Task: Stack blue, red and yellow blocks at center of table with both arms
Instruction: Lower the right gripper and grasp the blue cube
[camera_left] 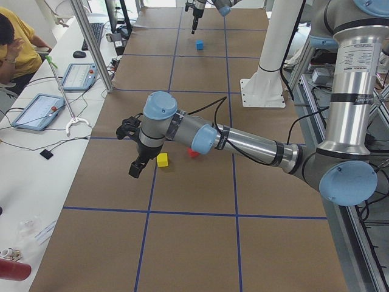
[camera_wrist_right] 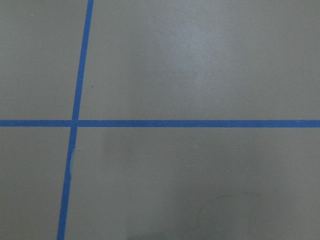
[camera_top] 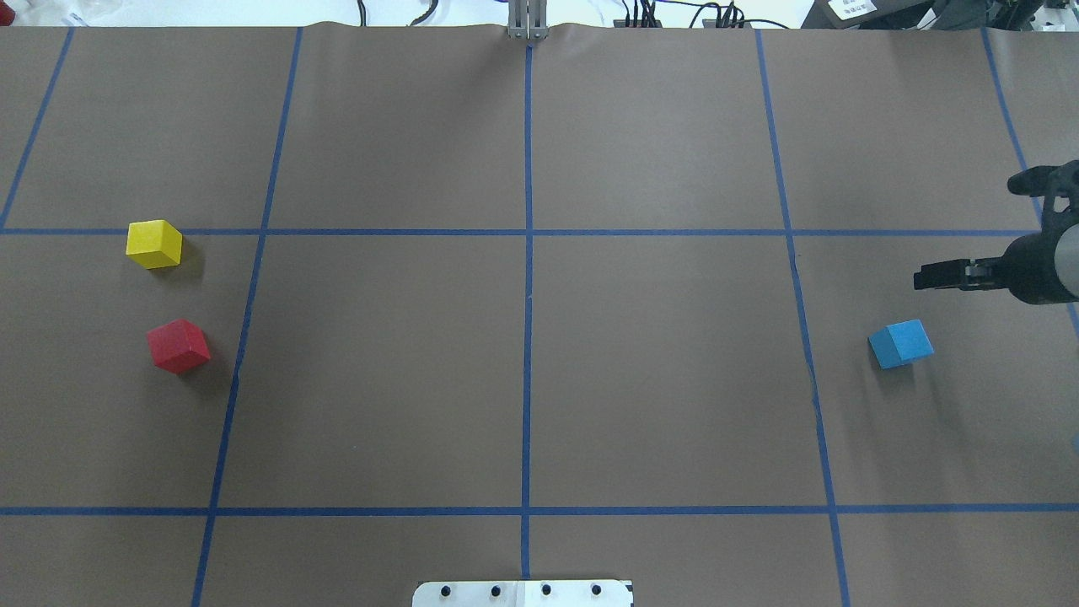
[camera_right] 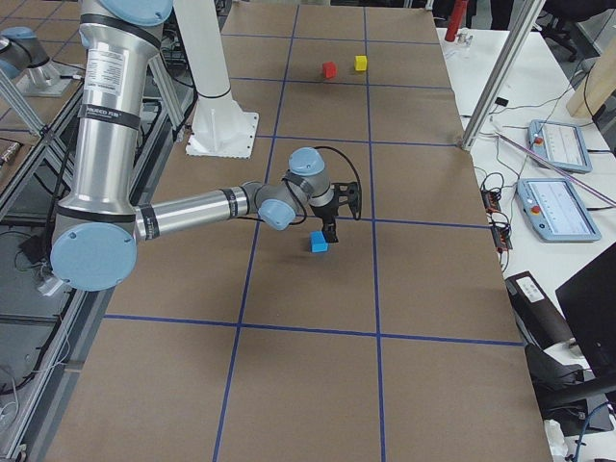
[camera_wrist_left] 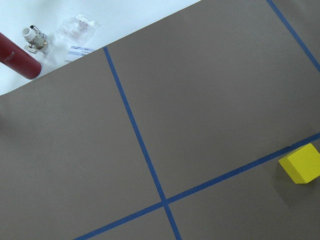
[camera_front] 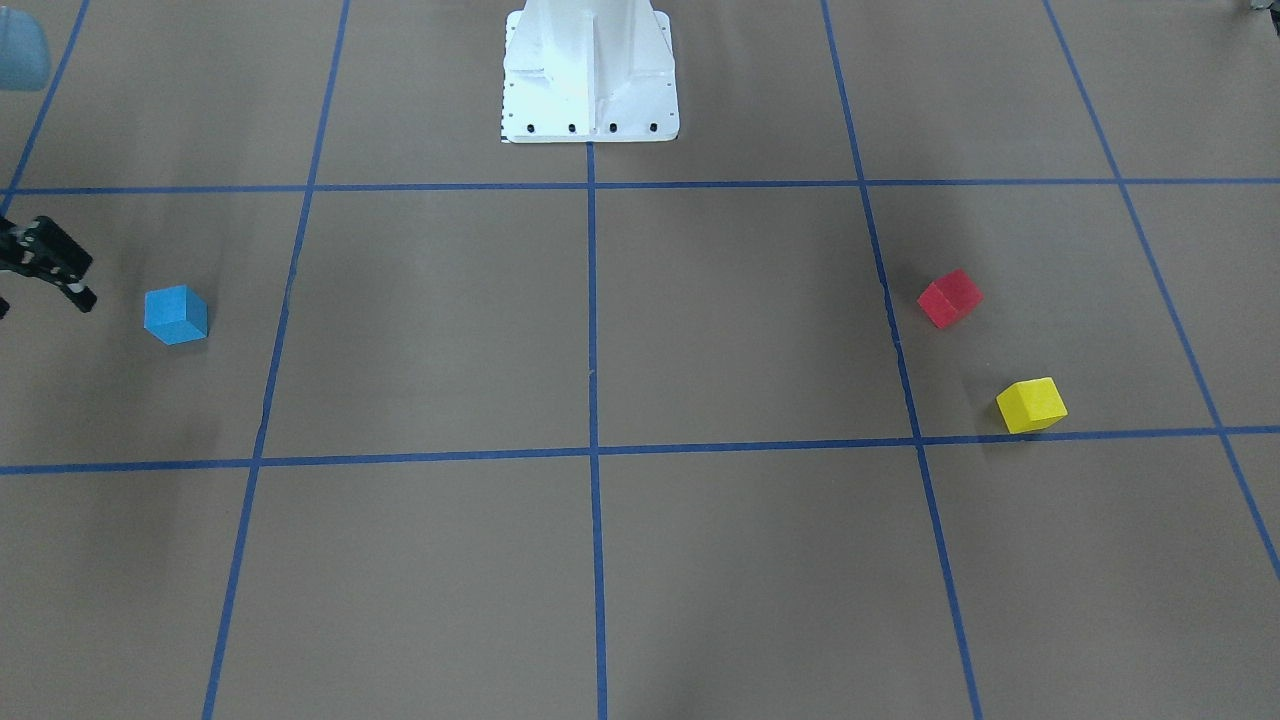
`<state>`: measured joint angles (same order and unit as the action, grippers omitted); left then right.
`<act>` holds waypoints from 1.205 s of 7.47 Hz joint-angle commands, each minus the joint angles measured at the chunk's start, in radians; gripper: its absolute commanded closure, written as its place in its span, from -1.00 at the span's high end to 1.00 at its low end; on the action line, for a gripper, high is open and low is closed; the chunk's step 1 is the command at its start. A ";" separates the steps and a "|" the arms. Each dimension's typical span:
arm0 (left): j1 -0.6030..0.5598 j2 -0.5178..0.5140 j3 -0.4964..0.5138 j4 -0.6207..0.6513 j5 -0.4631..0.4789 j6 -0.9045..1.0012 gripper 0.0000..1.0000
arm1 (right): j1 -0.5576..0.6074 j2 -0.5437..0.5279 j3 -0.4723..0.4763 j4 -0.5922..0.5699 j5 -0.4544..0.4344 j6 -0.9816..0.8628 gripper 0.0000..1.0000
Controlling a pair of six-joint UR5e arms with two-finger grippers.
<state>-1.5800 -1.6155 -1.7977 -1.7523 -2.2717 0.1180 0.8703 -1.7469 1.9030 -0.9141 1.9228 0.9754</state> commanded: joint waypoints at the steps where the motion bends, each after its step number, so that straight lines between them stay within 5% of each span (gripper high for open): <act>1: 0.000 0.002 -0.002 -0.001 0.000 0.000 1.00 | -0.114 -0.014 -0.016 0.034 -0.088 0.039 1.00; 4: 0.000 0.003 -0.002 -0.001 0.000 0.000 1.00 | -0.129 -0.065 -0.019 0.043 -0.087 -0.020 1.00; 8: 0.000 0.009 -0.006 -0.001 0.000 0.002 1.00 | -0.169 -0.042 -0.140 0.182 -0.088 -0.023 0.95; 9: 0.000 0.011 -0.008 -0.001 0.000 0.002 1.00 | -0.169 -0.036 -0.139 0.182 -0.082 -0.021 0.14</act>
<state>-1.5800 -1.6062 -1.8044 -1.7534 -2.2718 0.1196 0.7049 -1.7903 1.7735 -0.7445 1.8365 0.9531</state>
